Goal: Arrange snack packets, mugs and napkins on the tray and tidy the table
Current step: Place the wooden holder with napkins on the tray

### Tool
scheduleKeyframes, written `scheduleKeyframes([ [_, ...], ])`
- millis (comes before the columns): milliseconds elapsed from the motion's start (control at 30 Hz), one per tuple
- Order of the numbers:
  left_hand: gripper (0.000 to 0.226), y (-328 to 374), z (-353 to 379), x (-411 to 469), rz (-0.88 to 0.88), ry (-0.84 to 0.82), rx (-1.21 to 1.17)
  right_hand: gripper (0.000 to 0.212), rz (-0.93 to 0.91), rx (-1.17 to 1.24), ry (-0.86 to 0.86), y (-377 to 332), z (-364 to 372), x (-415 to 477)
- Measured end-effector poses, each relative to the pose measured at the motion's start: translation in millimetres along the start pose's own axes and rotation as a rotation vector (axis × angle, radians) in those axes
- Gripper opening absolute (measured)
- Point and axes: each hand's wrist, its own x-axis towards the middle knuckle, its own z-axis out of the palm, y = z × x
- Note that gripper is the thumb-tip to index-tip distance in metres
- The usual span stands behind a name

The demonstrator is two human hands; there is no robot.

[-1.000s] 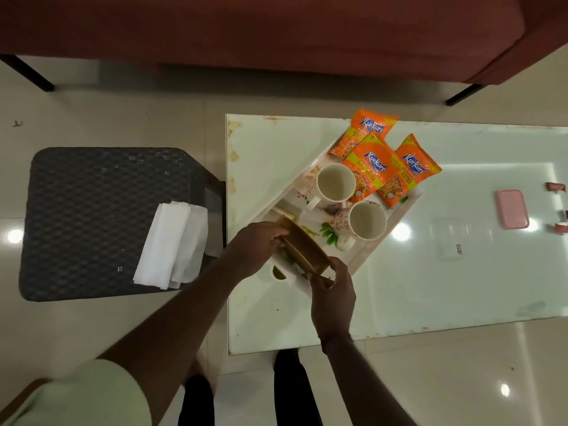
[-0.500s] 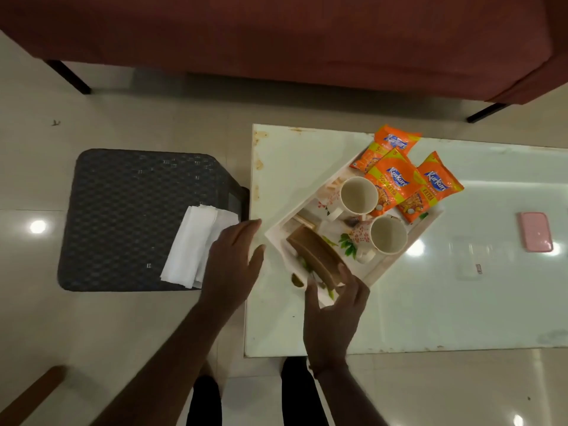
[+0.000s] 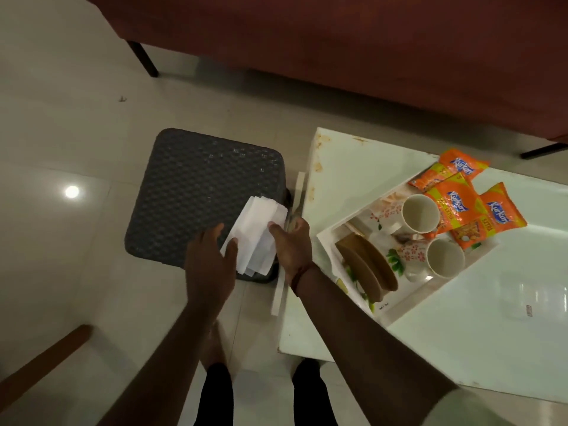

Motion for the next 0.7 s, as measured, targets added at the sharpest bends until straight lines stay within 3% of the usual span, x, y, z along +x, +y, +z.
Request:
scheduleKeyframes([
  [200, 0.046, 7, 15, 21, -0.003, -0.024, 0.048, 0.051, 0.274, 0.424, -0.061, 10, 14, 4],
  [300, 0.046, 8, 21, 31, -0.015, -0.057, 0.087, 0.038, 0.384, 0.490, -0.042, 7, 10, 0],
  [467, 0.015, 8, 26, 39, -0.021, -0.110, 0.079, 0.025, 0.326, 0.354, 0.026, 14, 4, 1],
  [533, 0.018, 8, 25, 39, -0.004, -0.140, 0.094, 0.010, 0.283, 0.310, 0.051, 15, 4, -3],
  [700, 0.026, 14, 19, 37, -0.045, -0.208, -0.179, 0.010, 0.081, 0.209, 0.118, 13, 0, -22],
])
